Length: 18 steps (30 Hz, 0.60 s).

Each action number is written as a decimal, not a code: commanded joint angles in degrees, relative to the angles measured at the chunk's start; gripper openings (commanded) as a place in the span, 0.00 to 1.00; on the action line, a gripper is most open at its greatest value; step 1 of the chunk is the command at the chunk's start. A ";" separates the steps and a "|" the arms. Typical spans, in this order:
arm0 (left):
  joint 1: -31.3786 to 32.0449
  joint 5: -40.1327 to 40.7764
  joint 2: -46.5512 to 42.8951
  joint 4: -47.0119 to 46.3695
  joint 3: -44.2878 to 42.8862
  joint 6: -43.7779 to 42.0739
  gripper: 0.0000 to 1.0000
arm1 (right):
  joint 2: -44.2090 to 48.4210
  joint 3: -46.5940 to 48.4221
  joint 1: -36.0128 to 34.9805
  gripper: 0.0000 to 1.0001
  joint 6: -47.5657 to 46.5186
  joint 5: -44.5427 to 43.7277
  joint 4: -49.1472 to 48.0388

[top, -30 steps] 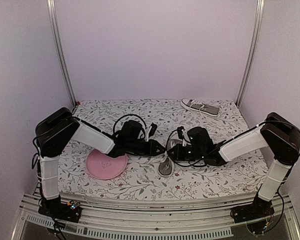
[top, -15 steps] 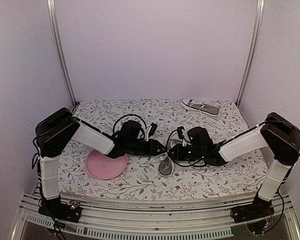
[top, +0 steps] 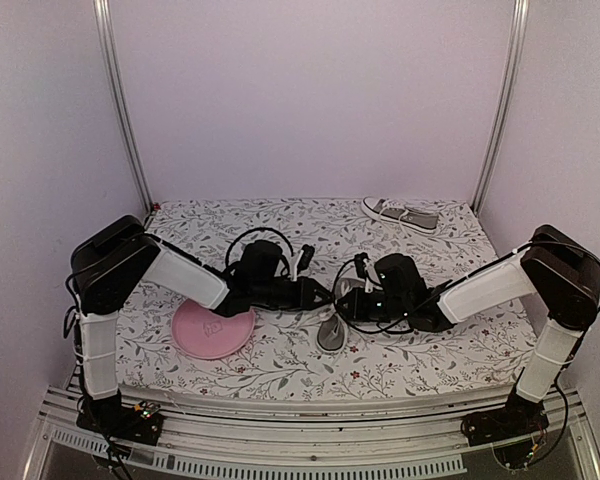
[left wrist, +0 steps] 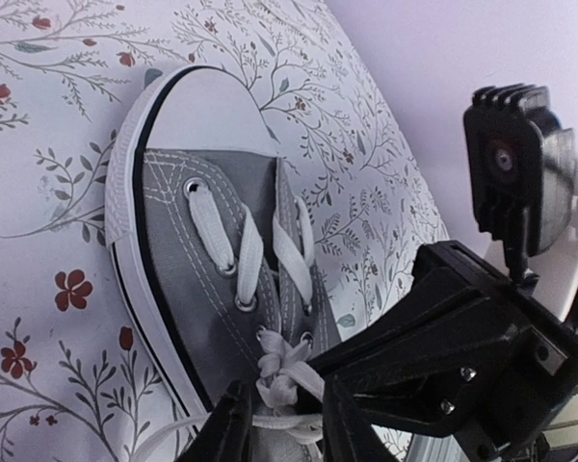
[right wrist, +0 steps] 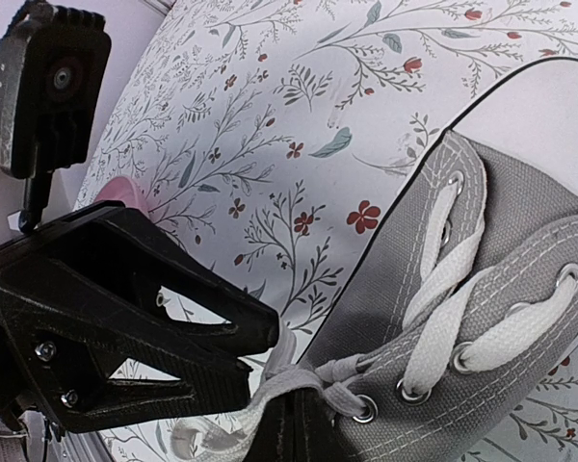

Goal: Tie the shoes

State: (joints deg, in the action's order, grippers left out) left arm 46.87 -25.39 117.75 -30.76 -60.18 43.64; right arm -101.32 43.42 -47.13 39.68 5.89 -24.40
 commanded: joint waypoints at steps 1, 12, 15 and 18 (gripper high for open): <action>0.33 -1.20 -1.21 -2.34 0.48 0.06 0.25 | -0.37 -0.73 0.16 0.02 0.31 -1.28 0.50; 0.67 -2.17 -0.13 -2.53 0.12 0.53 0.19 | -0.19 -0.80 0.18 0.02 0.31 -1.34 0.52; 0.79 -2.68 0.22 -2.55 -0.10 0.65 0.17 | -0.14 -0.85 0.16 0.02 0.31 -1.41 0.54; 1.05 -2.95 0.54 -2.59 -0.15 0.91 0.16 | -0.06 -0.88 0.18 0.02 0.31 -1.54 0.57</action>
State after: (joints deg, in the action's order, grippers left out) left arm 47.24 -26.89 117.78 -31.48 -60.16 44.34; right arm -101.32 43.42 -47.13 39.68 5.87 -24.40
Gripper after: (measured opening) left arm 0.164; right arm 0.022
